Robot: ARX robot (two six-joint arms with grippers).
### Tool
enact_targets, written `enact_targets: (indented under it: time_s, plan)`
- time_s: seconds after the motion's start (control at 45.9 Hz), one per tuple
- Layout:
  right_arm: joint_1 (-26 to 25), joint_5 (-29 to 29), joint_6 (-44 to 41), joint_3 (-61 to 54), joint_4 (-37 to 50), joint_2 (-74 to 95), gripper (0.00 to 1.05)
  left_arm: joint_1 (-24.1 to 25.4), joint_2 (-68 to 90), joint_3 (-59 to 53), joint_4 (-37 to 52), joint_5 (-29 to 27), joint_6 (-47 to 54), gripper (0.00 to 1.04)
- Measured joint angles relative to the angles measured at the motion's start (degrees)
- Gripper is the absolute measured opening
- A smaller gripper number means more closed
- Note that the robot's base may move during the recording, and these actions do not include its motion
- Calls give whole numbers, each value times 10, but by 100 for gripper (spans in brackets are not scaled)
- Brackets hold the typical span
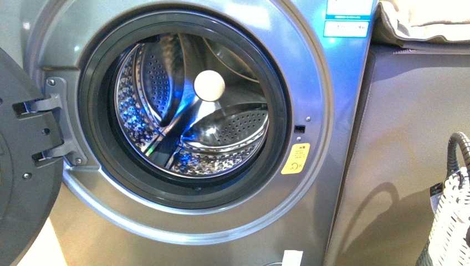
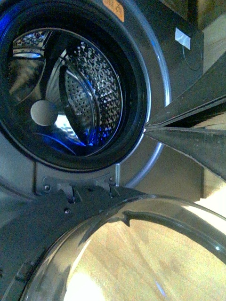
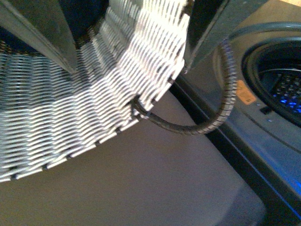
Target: Collect clothes from washing machine
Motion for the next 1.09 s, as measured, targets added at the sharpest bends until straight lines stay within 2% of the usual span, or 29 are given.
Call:
enact_targets:
  time_s: [0.087,0.153,0.305,0.523,0.545,0.567,0.61,0.632,0.676,0.763,1.046,1.09]
  plan:
    - [12,-26,41,-2,-33,-79,90,0,-18,-23,0,3,0,4]
    - [22,-33,64,-9,-34,-125,99,0,-28,-33,0,3,0,4]
    - [66,-27,83,-33,-15,-251,97,0,-50,-50,-1,3,0,4]
    - [151,25,72,-77,-5,-409,97,0,-78,-68,-11,3,0,4]
    - [166,51,57,-77,-29,-426,95,0,-82,-70,-12,3,0,4]
    - [211,155,16,-63,-135,-469,88,0,-86,-72,-14,3,0,4]
    - [271,271,-42,-60,-243,-512,79,0,-93,-76,-18,3,0,4]
    - [298,316,-76,-66,-290,-532,74,0,-96,-77,-19,3,0,4]
    - [322,356,-104,-78,-330,-551,66,0,-118,-78,-43,3,0,4]
    - [332,379,-136,-104,-339,-564,51,0,-164,-84,-98,3,0,4]
    - [334,382,-158,-152,-334,-608,3,0,-205,-102,-102,3,0,4]
    - [334,382,-161,-160,-334,-614,2,0,-205,-102,-102,3,0,4]
